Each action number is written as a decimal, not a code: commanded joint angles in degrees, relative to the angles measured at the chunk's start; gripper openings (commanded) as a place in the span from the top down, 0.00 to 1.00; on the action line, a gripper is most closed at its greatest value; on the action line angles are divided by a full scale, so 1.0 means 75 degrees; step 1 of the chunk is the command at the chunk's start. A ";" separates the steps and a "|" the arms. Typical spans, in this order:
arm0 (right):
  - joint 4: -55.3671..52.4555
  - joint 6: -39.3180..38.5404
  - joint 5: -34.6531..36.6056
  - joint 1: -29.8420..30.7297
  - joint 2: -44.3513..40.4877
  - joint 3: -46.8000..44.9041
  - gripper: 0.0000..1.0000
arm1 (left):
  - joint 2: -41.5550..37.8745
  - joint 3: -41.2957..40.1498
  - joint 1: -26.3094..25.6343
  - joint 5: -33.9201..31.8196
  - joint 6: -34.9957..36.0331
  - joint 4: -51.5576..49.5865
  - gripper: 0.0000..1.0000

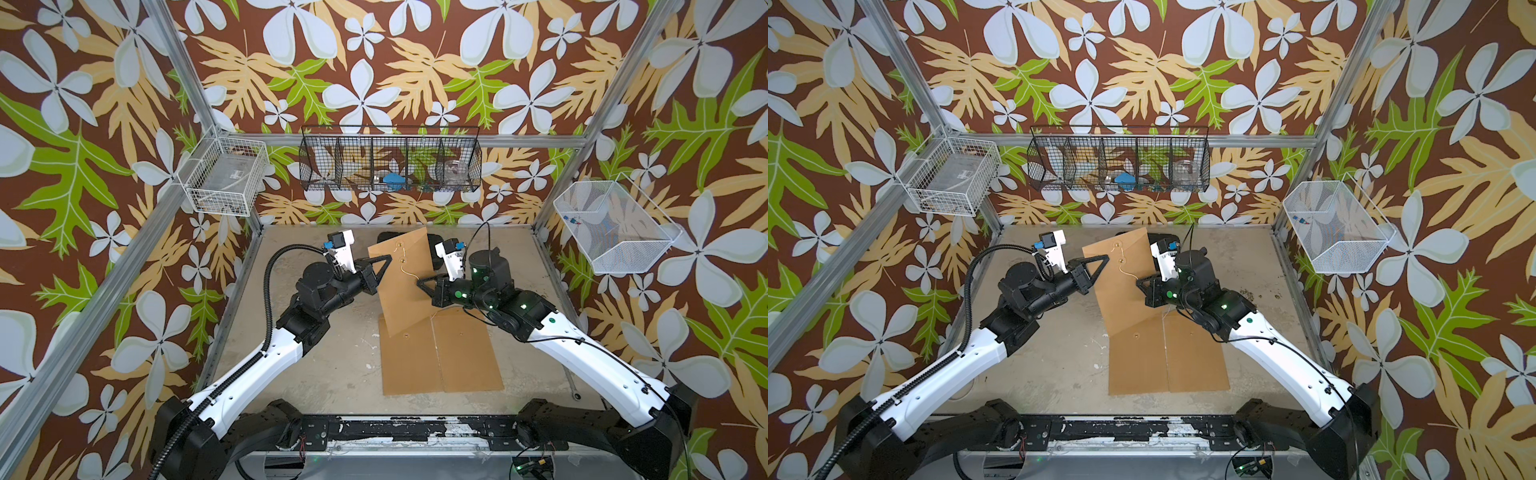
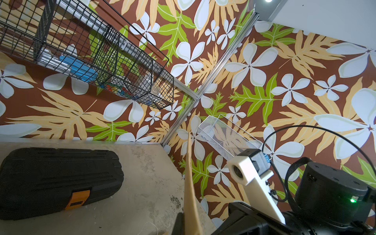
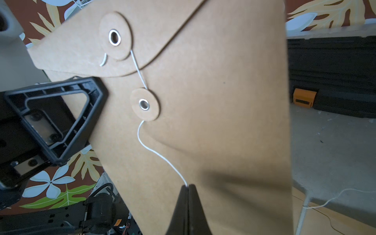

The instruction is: Open the file bag

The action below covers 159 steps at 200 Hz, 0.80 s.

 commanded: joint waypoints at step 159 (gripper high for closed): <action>-0.0299 -0.0388 0.0190 -0.0526 0.0093 0.0339 1.00 | -0.0173 -0.0300 0.0064 0.0350 0.0078 0.0304 1.00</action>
